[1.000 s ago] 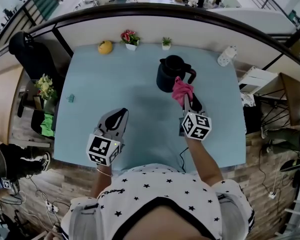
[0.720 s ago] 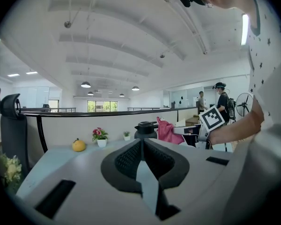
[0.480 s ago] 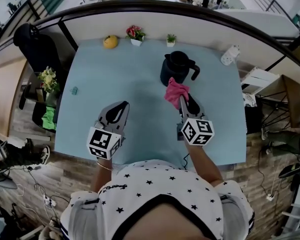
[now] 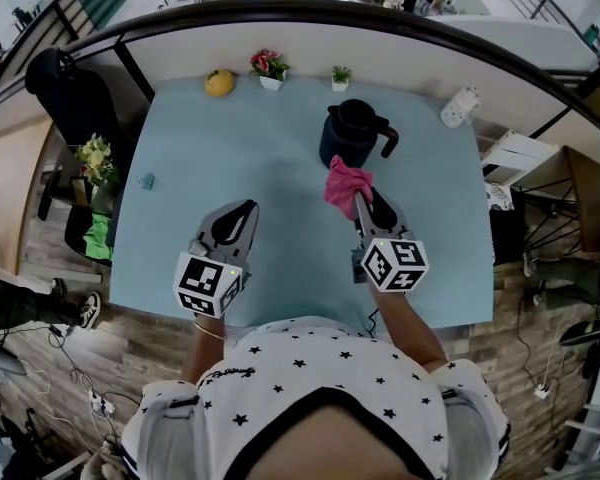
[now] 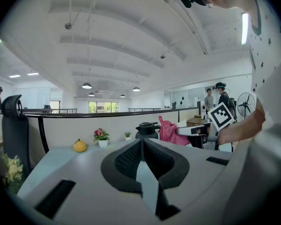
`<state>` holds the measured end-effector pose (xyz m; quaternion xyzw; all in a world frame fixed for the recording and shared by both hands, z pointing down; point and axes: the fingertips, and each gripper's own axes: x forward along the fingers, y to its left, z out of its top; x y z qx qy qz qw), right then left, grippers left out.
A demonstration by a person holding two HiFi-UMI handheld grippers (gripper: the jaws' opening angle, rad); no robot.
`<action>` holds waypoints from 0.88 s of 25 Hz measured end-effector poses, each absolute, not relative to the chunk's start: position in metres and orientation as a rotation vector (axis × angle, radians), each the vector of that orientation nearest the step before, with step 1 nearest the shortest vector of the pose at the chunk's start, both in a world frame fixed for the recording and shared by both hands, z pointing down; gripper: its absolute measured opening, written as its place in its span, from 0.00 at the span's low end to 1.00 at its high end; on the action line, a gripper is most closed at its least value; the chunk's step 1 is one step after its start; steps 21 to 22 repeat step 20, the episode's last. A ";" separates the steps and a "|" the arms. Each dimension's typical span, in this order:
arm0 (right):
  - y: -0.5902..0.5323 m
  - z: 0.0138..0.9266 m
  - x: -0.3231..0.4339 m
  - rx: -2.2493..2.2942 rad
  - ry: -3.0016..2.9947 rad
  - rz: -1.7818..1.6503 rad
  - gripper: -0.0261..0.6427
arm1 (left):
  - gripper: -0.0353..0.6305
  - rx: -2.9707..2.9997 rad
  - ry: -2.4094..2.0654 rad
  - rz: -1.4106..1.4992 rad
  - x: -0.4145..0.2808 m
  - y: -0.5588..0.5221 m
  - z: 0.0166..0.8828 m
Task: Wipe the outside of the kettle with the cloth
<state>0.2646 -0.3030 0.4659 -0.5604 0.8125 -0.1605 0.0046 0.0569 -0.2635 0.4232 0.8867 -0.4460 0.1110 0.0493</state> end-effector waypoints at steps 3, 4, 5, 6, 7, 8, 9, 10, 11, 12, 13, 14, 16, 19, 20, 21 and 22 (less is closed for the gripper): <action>-0.302 0.467 0.264 -1.756 2.544 -0.508 0.18 | 0.11 2.701 -1.360 0.339 0.056 -0.263 0.423; -0.302 0.467 0.264 -1.755 2.544 -0.511 0.18 | 0.11 2.700 -1.361 0.340 0.055 -0.263 0.424; -0.302 0.467 0.264 -1.754 2.545 -0.514 0.18 | 0.11 2.699 -1.361 0.341 0.055 -0.263 0.424; -0.302 0.468 0.264 -1.753 2.546 -0.517 0.18 | 0.11 2.698 -1.361 0.341 0.055 -0.263 0.424; -0.302 0.468 0.263 -1.752 2.547 -0.519 0.18 | 0.11 2.698 -1.362 0.342 0.055 -0.263 0.425; -0.302 0.468 0.263 -1.751 2.548 -0.520 0.18 | 0.11 2.696 -1.361 0.342 0.055 -0.263 0.425; -0.301 0.468 0.263 -1.749 2.548 -0.521 0.18 | 0.11 2.695 -1.361 0.343 0.055 -0.262 0.426; -0.301 0.468 0.263 -1.748 2.549 -0.521 0.18 | 0.11 2.695 -1.361 0.343 0.055 -0.262 0.426; -0.301 0.468 0.263 -1.748 2.550 -0.521 0.18 | 0.11 2.695 -1.362 0.342 0.055 -0.262 0.426; -0.300 0.468 0.263 -1.747 2.551 -0.521 0.18 | 0.11 2.696 -1.363 0.341 0.054 -0.261 0.425; -0.300 0.467 0.263 -1.748 2.551 -0.520 0.18 | 0.11 2.696 -1.365 0.341 0.053 -0.261 0.425; -0.299 0.467 0.262 -1.748 2.552 -0.519 0.18 | 0.11 2.695 -1.367 0.341 0.053 -0.260 0.424; -0.298 0.466 0.262 -1.748 2.553 -0.517 0.18 | 0.11 2.695 -1.369 0.340 0.052 -0.260 0.424; -0.299 0.467 0.263 -1.749 2.555 -0.519 0.18 | 0.11 2.694 -1.371 0.342 0.051 -0.261 0.424; -0.300 0.467 0.263 -1.749 2.556 -0.520 0.18 | 0.11 2.694 -1.372 0.343 0.052 -0.261 0.424; -0.300 0.467 0.263 -1.749 2.556 -0.520 0.18 | 0.11 2.694 -1.372 0.343 0.052 -0.261 0.424; -0.300 0.467 0.263 -1.749 2.556 -0.520 0.18 | 0.11 2.694 -1.372 0.343 0.052 -0.261 0.424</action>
